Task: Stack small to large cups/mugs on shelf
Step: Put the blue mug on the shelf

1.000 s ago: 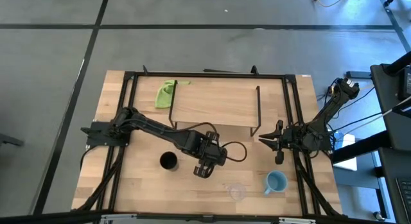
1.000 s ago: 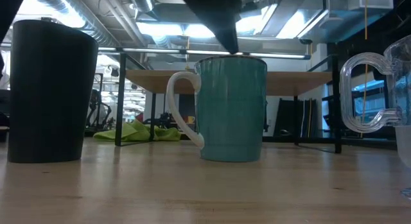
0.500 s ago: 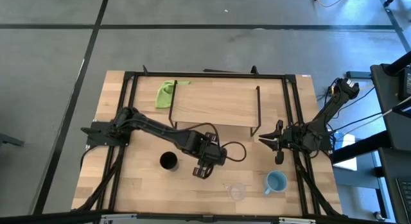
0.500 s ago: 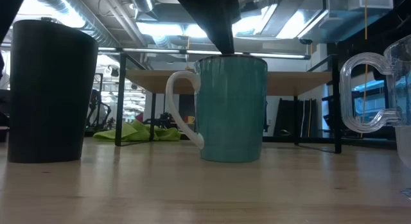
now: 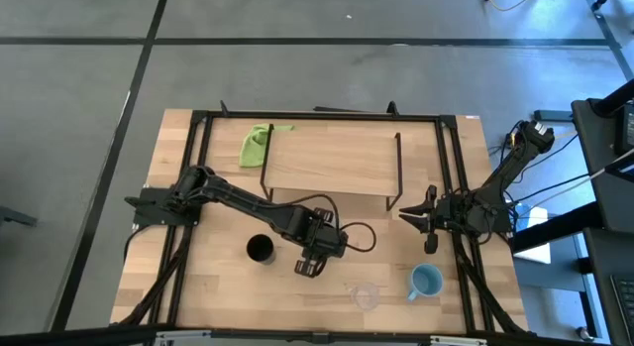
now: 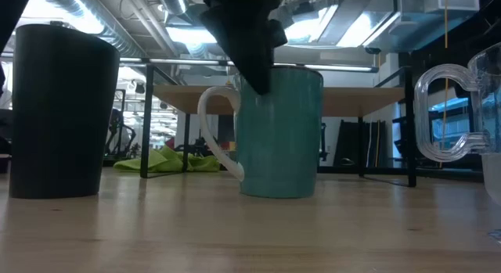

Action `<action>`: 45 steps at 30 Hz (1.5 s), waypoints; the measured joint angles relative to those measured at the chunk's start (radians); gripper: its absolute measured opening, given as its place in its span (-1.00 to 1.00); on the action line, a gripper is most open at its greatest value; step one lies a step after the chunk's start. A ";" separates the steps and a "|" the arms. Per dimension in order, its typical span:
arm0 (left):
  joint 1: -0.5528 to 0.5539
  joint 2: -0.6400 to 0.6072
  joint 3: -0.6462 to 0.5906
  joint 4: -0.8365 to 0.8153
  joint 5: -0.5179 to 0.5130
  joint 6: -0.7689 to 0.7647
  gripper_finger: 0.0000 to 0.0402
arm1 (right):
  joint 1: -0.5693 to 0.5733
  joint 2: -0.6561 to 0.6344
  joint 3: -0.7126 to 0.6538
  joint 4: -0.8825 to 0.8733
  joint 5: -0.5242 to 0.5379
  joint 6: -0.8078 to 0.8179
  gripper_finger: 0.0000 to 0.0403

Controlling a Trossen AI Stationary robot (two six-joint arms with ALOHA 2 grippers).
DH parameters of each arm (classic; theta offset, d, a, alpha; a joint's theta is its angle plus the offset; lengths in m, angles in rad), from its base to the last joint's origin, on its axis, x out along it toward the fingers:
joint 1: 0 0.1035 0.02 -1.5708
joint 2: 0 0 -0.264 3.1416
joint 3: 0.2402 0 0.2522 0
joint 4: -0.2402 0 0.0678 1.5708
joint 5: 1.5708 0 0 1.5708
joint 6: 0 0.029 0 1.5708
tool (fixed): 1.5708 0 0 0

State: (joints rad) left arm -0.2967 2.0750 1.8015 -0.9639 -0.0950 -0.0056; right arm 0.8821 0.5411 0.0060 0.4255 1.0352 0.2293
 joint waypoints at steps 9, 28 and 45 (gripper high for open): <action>0.000 0.000 0.000 0.009 -0.007 0.015 -0.48 | 0.000 0.000 0.000 0.000 0.000 0.002 -0.64; 0.010 0.000 0.000 0.010 0.040 0.012 -0.87 | 0.000 0.000 0.000 0.000 0.000 0.000 -0.64; -0.001 -0.019 0.009 -0.035 0.032 -0.013 -0.92 | 0.000 0.000 0.000 0.000 0.000 0.000 -0.64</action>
State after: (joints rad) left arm -0.2973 2.0560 1.8101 -0.9987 -0.0629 -0.0187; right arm 0.8818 0.5409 0.0059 0.4255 1.0354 0.2293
